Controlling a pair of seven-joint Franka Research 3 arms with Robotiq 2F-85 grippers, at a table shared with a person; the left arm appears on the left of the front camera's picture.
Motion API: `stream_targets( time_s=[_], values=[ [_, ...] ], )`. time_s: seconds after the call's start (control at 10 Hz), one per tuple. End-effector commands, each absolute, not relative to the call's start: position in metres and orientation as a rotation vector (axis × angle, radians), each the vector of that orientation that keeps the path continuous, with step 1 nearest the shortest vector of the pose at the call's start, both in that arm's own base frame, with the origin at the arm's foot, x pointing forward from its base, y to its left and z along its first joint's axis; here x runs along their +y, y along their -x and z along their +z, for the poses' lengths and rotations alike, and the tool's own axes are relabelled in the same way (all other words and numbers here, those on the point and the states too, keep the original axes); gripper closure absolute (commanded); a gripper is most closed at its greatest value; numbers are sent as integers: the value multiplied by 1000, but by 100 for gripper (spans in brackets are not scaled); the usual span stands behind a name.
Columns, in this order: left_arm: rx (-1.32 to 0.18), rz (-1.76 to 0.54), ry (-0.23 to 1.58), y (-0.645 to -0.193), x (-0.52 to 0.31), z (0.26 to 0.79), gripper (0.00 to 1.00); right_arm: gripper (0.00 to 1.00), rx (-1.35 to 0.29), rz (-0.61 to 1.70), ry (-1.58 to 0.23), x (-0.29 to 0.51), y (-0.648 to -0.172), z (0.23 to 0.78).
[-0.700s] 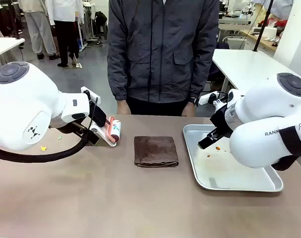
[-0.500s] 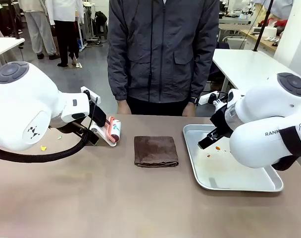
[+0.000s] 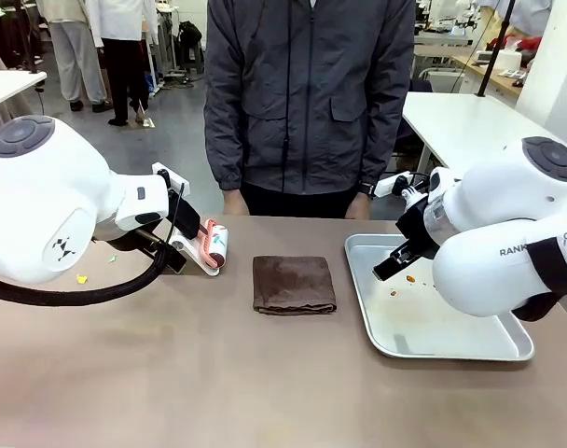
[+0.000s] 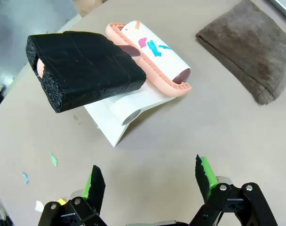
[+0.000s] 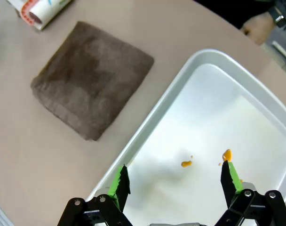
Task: Clean the surface of the table.
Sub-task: Hold the Lint Roller with your left hand and the towel with your right hand.
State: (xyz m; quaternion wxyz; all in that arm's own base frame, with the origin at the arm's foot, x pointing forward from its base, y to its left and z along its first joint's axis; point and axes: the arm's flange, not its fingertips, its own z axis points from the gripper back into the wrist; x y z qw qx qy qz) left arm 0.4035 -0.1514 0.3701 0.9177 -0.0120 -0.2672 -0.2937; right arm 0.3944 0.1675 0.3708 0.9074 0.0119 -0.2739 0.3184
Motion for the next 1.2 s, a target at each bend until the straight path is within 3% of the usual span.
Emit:
stream_targets(
  time_s=[0.0,0.9,1.1],
  values=[
    [-550,-605,25,-403,-152,370,0,0,-566,657,-25,167,-394,371],
    [-550,-604,25,-403,-151,370,0,0,-565,657,-25,167,-394,371],
    [-459,-572,125,-384,-144,401,0,0,-383,541,-119,157,-378,393]
  ],
)
